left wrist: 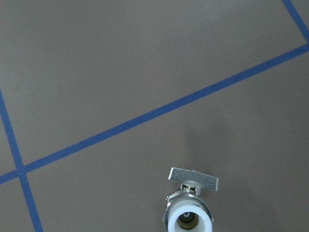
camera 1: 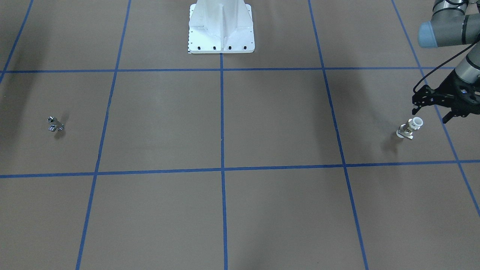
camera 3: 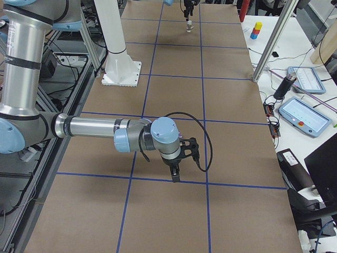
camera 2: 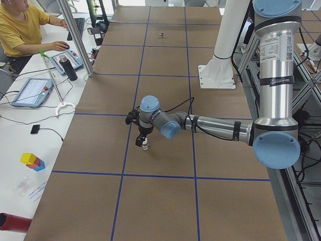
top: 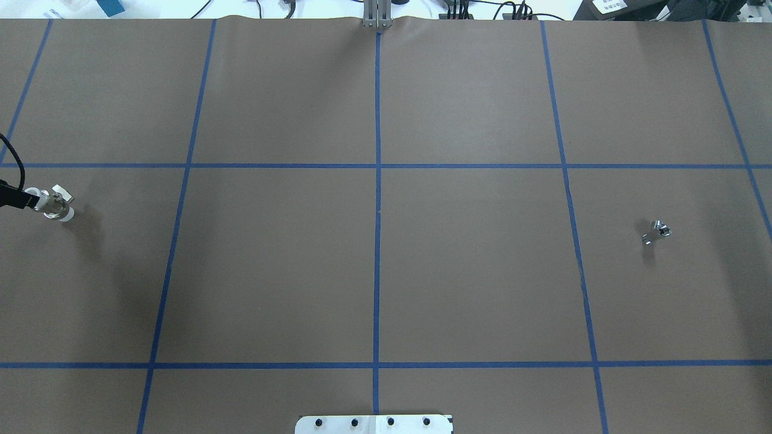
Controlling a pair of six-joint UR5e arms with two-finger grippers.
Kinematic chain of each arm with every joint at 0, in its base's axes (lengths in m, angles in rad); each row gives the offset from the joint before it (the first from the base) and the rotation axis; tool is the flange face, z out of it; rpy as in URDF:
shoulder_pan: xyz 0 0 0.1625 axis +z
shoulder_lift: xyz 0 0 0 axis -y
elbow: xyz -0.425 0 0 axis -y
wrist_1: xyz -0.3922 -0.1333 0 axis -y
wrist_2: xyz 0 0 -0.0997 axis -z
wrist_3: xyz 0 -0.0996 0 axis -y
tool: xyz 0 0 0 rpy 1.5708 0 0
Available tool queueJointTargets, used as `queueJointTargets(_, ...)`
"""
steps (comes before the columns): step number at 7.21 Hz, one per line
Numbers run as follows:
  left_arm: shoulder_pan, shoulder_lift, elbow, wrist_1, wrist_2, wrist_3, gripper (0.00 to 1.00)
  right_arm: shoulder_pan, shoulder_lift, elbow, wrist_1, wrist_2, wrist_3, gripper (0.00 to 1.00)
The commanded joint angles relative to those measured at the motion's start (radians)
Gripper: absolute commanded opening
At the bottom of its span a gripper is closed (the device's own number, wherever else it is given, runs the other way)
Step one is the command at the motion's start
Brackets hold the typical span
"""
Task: Assemble PPR valve and pipe with both arms
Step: 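Close the left gripper on the white-and-chrome valve body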
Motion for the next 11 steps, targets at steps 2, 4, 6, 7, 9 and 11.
queueJointTargets(2, 0.032, -0.015, 0.025, -0.002, 0.001, 0.011, 0.85, -0.001, 0.0, -0.004, 0.0, -0.001, -0.002, 1.0)
queueJointTargets(4, 0.038, -0.046, 0.049, 0.0, 0.001, 0.016, 0.7, -0.003, 0.0, -0.004, 0.0, -0.001, -0.002, 1.0)
queueJointTargets(6, 0.038, -0.052, 0.06, -0.002, 0.001, 0.02, 0.61, -0.004, 0.0, -0.004, 0.0, -0.001, -0.002, 1.0)
queueJointTargets(7, 0.036, -0.052, 0.06, -0.002, 0.001, 0.02, 0.46, -0.006, 0.0, -0.004, 0.0, -0.001, 0.0, 1.0)
queueJointTargets(9, 0.035, -0.038, 0.054, -0.003, 0.001, 0.055, 0.3, -0.006, 0.0, -0.004, 0.0, 0.0, 0.0, 1.0)
queueJointTargets(11, 0.033, -0.037, 0.047, -0.002, -0.011, 0.066, 0.18, -0.007, 0.0, -0.004, 0.0, 0.0, 0.0, 1.0)
